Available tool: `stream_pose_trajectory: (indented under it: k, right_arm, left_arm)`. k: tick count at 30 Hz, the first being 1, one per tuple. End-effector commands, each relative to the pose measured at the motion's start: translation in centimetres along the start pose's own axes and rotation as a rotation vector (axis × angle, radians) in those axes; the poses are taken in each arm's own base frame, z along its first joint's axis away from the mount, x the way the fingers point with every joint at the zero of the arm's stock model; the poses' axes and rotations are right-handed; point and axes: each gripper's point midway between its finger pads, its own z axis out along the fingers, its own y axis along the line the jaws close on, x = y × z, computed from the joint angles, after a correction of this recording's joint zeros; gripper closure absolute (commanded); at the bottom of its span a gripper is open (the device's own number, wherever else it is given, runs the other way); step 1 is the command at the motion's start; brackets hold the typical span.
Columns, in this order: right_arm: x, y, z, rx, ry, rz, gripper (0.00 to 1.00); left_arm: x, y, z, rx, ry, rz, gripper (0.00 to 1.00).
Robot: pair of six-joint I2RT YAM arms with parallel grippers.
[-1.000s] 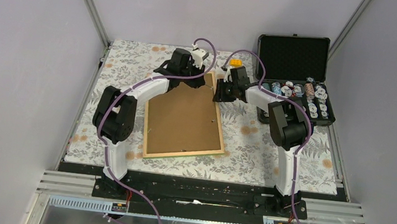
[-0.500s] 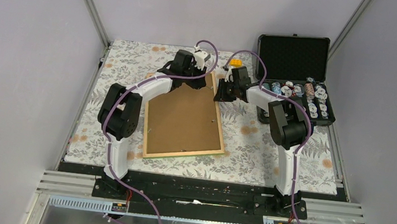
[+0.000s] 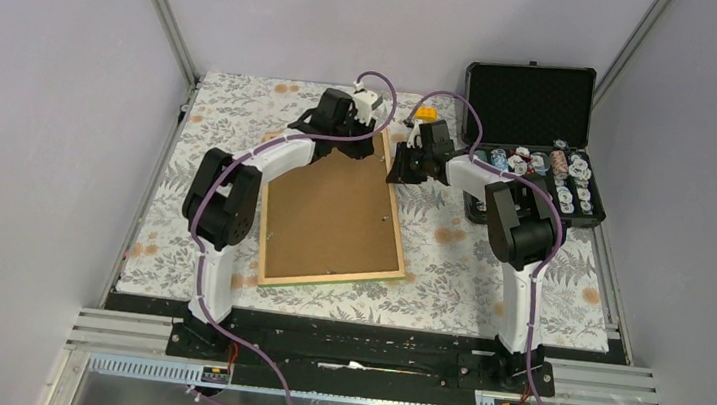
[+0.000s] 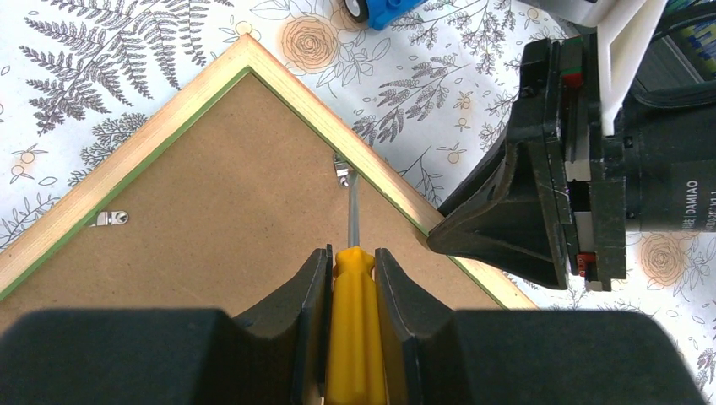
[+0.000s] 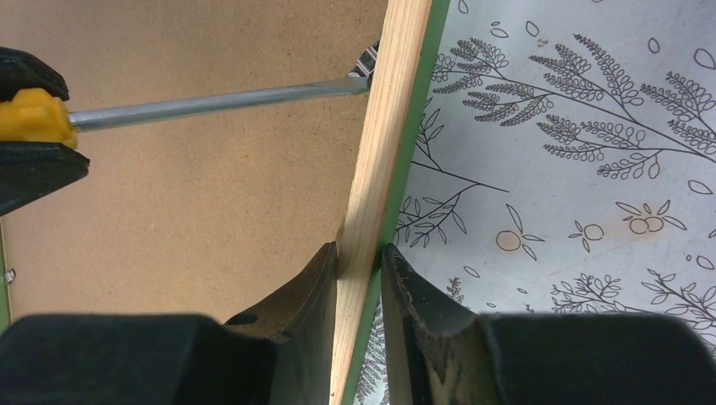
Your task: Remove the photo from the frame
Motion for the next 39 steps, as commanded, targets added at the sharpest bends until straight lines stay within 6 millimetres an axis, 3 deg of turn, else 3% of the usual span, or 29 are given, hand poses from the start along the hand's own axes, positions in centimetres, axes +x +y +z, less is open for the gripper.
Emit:
stream_pose_trajectory:
  k: [1, 15, 33, 39]
  right_arm:
    - [0.6, -0.4, 0.8, -0.007, 0.013, 0.006, 0.71]
    - [1.0, -0.7, 0.9, 0.001, 0.021, 0.014, 0.74]
    - [1.8, -0.8, 0.8, 0.0, 0.038, 0.019, 0.75]
    - [2.5, -0.9, 0.4, 0.005, 0.048, 0.02, 0.78]
  left_arm:
    - [-2.6, 0.7, 0.4, -0.047, -0.065, 0.03, 1.0]
    - [-2.3, 3.4, -0.1, -0.198, -0.038, 0.045, 1.0]
    - [-1.9, 1.1, -1.6, -0.088, -0.008, 0.099, 1.0]
    - [-3.8, 1.3, -2.8, -0.111, -0.059, 0.14, 1.0]
